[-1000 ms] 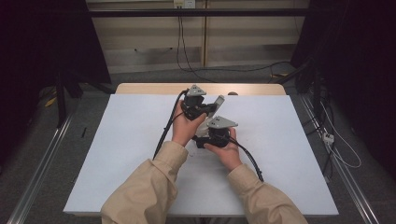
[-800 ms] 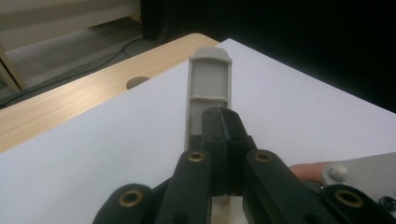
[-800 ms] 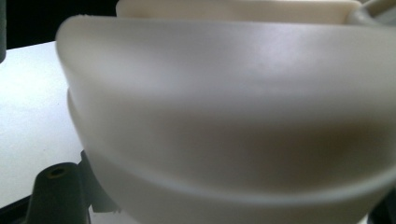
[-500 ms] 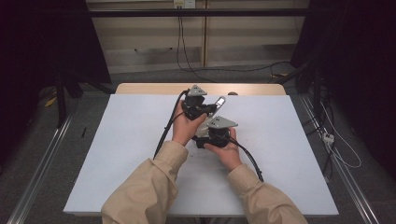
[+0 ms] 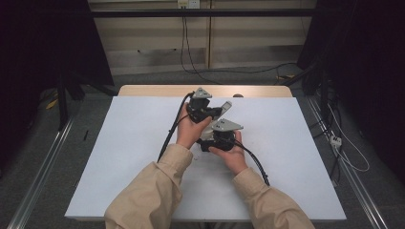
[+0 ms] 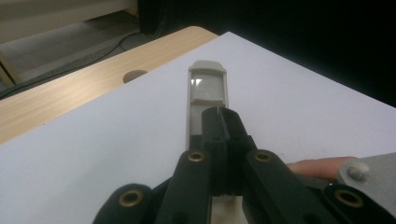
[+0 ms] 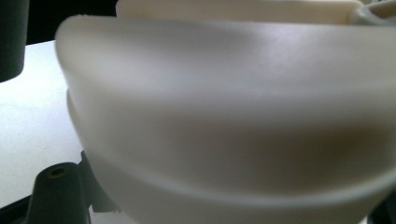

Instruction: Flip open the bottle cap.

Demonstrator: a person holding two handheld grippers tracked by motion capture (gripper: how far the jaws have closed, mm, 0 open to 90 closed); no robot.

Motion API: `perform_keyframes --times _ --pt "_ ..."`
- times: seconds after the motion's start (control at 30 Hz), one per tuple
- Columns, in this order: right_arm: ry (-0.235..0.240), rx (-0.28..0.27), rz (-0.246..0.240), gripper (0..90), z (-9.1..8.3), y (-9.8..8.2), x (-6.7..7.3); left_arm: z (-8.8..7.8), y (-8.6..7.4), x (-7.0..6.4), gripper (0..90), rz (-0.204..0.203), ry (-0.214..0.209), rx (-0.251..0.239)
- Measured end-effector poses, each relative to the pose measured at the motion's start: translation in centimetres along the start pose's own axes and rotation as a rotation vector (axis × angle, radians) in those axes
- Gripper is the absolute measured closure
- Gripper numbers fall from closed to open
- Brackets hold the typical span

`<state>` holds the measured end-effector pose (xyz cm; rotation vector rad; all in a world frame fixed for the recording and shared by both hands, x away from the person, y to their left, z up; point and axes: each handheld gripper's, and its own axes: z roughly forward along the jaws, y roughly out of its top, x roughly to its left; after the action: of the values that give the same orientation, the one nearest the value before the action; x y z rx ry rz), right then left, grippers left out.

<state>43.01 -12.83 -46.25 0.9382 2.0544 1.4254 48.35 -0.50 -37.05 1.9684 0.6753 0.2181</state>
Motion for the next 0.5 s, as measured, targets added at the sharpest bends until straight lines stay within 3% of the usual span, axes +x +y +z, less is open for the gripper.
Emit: perform_keyframes --times 0.17,0.37,0.5 --pt "0.001 0.000 0.002 19.1 0.00 0.00 -0.03 0.02 -0.05 0.13 90.0 -0.010 -0.010 0.004" --pt "0.003 0.001 0.009 19.1 -0.03 -0.01 -0.10 0.03 -0.01 0.09 90.0 0.007 -0.007 0.015" --pt "0.004 0.000 0.006 19.1 -0.02 0.00 -0.09 -0.04 -0.06 0.10 90.0 -0.007 -0.011 0.011"
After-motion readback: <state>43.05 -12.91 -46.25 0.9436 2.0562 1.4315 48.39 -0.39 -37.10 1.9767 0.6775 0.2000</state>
